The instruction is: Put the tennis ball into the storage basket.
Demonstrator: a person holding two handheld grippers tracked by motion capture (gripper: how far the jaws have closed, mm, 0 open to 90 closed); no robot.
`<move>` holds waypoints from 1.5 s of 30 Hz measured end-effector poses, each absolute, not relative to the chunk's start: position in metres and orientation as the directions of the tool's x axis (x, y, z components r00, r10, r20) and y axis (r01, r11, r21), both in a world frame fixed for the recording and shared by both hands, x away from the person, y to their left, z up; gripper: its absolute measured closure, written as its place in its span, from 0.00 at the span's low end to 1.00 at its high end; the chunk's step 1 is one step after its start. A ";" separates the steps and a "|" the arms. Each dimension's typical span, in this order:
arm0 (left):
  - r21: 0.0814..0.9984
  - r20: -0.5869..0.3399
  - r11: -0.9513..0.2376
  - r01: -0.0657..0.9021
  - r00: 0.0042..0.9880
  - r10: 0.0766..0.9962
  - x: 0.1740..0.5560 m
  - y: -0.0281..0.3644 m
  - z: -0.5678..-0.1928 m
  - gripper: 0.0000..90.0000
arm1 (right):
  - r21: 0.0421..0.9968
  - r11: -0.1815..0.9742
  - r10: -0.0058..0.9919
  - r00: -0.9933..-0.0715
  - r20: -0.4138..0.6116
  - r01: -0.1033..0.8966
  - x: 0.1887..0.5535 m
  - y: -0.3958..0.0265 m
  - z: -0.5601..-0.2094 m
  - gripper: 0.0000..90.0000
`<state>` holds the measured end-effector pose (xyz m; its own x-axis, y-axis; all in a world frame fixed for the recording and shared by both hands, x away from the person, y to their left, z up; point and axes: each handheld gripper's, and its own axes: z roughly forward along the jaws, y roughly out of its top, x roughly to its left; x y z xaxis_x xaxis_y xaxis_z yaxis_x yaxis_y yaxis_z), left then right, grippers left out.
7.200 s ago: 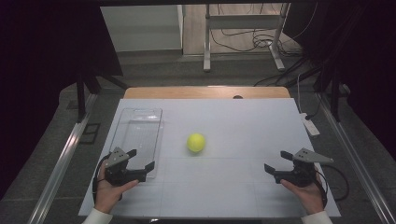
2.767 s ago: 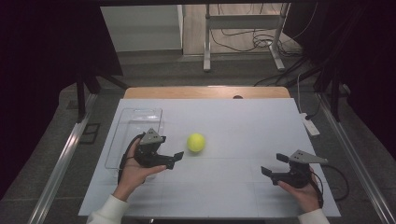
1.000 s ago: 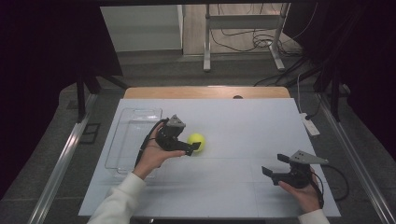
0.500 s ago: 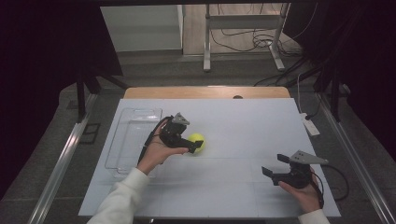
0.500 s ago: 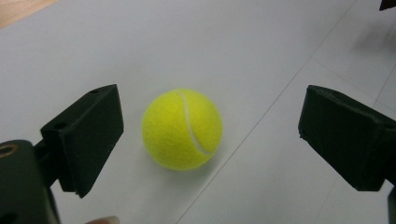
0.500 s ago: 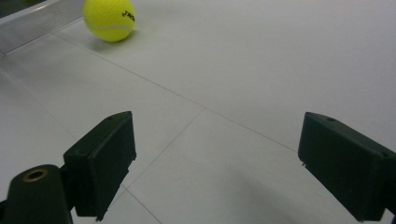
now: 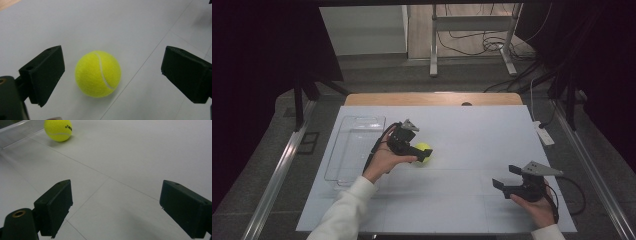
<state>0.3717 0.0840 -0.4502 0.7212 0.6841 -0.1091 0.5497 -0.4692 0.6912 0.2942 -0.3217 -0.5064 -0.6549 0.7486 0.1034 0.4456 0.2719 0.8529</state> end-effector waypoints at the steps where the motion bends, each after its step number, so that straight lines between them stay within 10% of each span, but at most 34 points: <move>1: 0.690 -0.110 -0.469 0.551 0.721 0.685 0.372 0.084 -0.451 0.06 | 0.853 0.272 0.749 -0.655 0.103 0.446 0.294 -0.322 -0.506 0.13; 45: 0.539 -0.101 -0.561 0.629 0.709 0.698 0.409 0.064 -0.485 0.04 | 0.849 0.274 0.748 -0.655 0.106 0.451 0.294 -0.322 -0.507 0.12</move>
<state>0.4087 0.0642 -0.4849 0.7087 0.6982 -0.1008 0.6289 -0.5605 0.5388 0.2945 -0.3219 -0.5074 -0.6547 0.7484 0.1060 0.4511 0.2743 0.8493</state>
